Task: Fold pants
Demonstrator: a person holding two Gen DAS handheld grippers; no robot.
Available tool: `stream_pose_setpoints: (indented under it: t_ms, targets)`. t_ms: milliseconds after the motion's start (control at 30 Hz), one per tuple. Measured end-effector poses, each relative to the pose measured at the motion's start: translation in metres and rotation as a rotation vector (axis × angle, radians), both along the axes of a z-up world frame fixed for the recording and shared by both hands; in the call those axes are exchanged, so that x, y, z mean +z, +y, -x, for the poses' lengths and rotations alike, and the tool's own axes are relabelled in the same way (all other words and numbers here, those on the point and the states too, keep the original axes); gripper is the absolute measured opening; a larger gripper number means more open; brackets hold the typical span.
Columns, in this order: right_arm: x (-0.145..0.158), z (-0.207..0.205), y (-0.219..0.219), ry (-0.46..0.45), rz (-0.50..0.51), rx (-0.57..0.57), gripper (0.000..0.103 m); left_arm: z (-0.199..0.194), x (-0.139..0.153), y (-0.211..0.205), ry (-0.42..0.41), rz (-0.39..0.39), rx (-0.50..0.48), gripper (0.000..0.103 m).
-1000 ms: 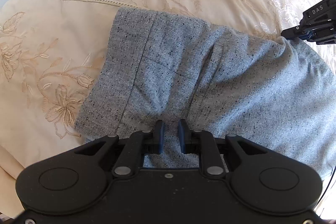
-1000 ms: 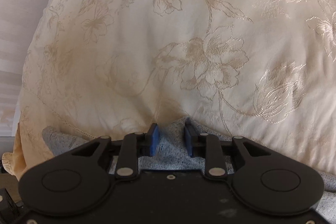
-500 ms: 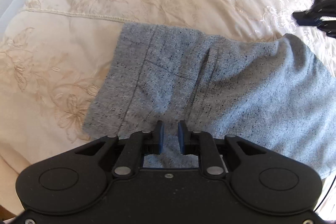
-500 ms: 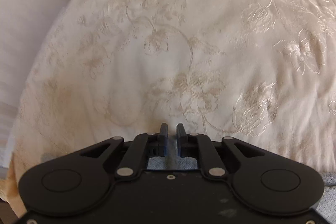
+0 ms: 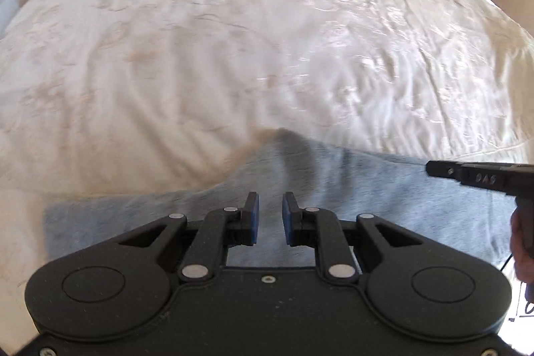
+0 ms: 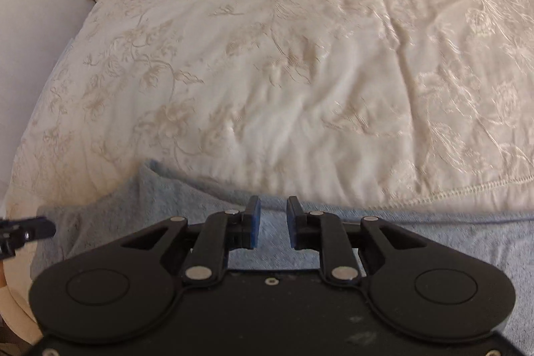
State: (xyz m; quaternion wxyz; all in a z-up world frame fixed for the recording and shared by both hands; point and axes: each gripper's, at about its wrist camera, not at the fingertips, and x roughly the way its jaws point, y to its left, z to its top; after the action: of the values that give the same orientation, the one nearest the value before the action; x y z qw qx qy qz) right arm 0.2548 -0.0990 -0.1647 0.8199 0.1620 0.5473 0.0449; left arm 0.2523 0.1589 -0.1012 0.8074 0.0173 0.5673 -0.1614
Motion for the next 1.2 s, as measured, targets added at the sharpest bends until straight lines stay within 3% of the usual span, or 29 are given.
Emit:
stream_pose_setpoints:
  t_ms: [133, 233, 333, 433, 567, 667, 733, 800, 900, 1033, 1200]
  targets:
    - [-0.010, 0.017, 0.000, 0.019, -0.013, 0.033, 0.020, -0.019, -0.030, -0.051, 0.041, -0.005, -0.092, 0.026]
    - [-0.015, 0.022, 0.004, 0.041, -0.009, 0.091, 0.020, -0.038, -0.058, -0.070, 0.035, -0.077, -0.117, 0.026]
    - [-0.031, 0.019, 0.012, 0.062, 0.044, 0.156, 0.020, -0.060, -0.086, -0.075, 0.015, -0.185, -0.078, 0.024]
    - [-0.052, 0.002, 0.012, 0.068, 0.087, 0.163, 0.011, -0.079, -0.098, -0.065, 0.072, -0.123, 0.003, 0.020]
    - [-0.061, -0.018, 0.001, 0.046, 0.078, 0.098, 0.006, -0.081, -0.087, -0.066, 0.034, -0.107, 0.044, 0.019]
    - [-0.056, -0.021, -0.002, 0.045, 0.068, 0.076, 0.010, -0.073, -0.066, -0.060, 0.003, -0.087, 0.075, 0.019]
    - [-0.047, -0.014, -0.003, 0.033, 0.051, 0.077, 0.019, -0.062, -0.054, -0.049, -0.007, -0.051, 0.088, 0.020]
    - [-0.036, -0.005, -0.002, 0.030, 0.036, 0.097, 0.019, -0.044, -0.048, -0.034, -0.011, -0.045, 0.098, 0.020]
    - [-0.029, 0.014, 0.005, 0.039, 0.009, 0.123, 0.019, -0.015, -0.055, -0.010, 0.002, -0.076, 0.137, 0.020]
    - [-0.045, 0.042, 0.018, 0.115, 0.027, 0.166, 0.018, 0.025, -0.091, 0.021, 0.124, -0.112, 0.151, 0.020]
    - [-0.053, 0.058, 0.028, 0.144, 0.080, 0.184, 0.017, 0.049, -0.078, 0.028, 0.068, -0.108, 0.111, 0.020]
